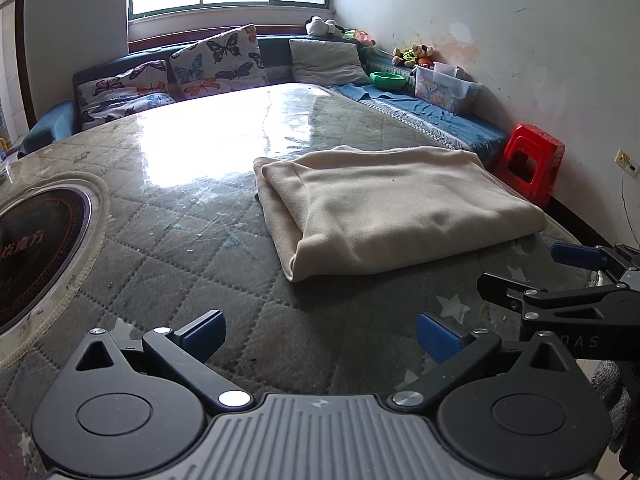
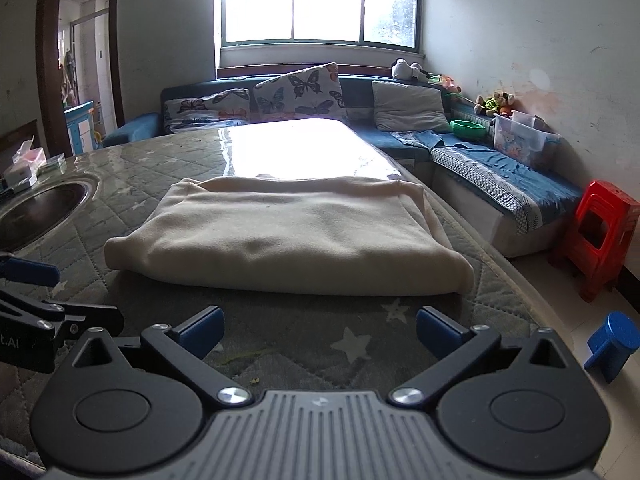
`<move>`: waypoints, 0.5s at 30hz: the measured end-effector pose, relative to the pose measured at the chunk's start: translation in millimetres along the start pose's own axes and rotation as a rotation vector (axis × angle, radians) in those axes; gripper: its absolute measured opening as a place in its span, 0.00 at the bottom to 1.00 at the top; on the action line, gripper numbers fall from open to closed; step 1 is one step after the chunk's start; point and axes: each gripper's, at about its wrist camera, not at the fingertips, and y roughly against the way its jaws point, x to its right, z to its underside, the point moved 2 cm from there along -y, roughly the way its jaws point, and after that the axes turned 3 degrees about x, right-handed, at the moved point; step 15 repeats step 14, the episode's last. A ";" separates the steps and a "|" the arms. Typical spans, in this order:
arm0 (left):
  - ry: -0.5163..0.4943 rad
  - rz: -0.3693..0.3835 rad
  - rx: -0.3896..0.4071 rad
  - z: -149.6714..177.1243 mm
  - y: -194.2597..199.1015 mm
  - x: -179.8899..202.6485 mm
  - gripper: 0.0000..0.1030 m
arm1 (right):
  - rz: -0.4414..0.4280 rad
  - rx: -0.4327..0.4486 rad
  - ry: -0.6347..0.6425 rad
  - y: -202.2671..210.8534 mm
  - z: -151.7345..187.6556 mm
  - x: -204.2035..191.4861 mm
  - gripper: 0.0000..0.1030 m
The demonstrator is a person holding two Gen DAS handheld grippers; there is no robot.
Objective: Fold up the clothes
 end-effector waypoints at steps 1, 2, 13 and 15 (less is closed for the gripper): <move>0.001 0.000 0.003 0.3 1.1 0.2 1.00 | 0.000 0.003 -0.003 1.1 0.1 0.0 1.00; 0.002 0.000 0.005 0.6 2.4 0.3 1.00 | 0.000 0.006 -0.005 2.2 0.1 0.0 1.00; 0.008 -0.019 0.039 3.4 17.2 5.0 1.00 | -0.001 0.032 -0.007 17.2 3.8 -2.0 1.00; 0.009 -0.014 0.039 3.6 18.5 5.1 1.00 | -0.002 0.034 -0.007 18.8 3.9 -2.6 1.00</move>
